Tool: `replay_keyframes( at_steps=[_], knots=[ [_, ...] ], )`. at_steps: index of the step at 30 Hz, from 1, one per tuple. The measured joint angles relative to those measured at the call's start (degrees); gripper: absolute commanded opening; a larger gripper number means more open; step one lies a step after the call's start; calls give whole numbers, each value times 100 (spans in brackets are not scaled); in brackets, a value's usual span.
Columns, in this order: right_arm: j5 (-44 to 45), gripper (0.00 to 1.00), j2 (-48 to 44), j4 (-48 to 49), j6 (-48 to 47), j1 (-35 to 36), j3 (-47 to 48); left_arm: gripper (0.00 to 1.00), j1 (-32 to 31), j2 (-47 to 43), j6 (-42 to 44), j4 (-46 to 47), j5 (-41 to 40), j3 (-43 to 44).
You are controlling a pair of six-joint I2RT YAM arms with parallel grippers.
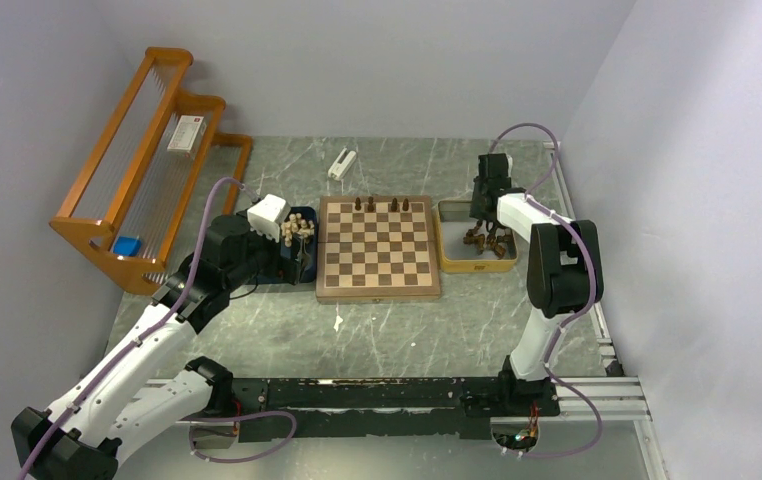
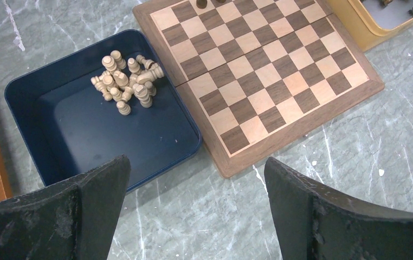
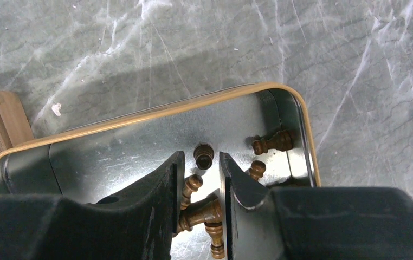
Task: Set up the chess pieces on the board
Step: Pick up the chess piece from the storage box.
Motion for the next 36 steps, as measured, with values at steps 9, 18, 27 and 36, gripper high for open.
replay_keyframes(
  at_steps=[9, 18, 27, 36],
  knots=[
    [-37, 30, 144, 33, -13, 0, 0, 98, 0, 0, 0, 0, 0, 0],
    [-50, 19, 184, 24, -11, 0, 0, 98, 0, 0, 0, -2, 0, 0],
    [0, 13, 179, -122, 0, 0, 42, 98, 0, 0, 0, 0, 0, 0],
    [70, 13, 28, -557, 26, 0, 251, 98, 0, 0, 0, 0, 0, 0]
  ],
)
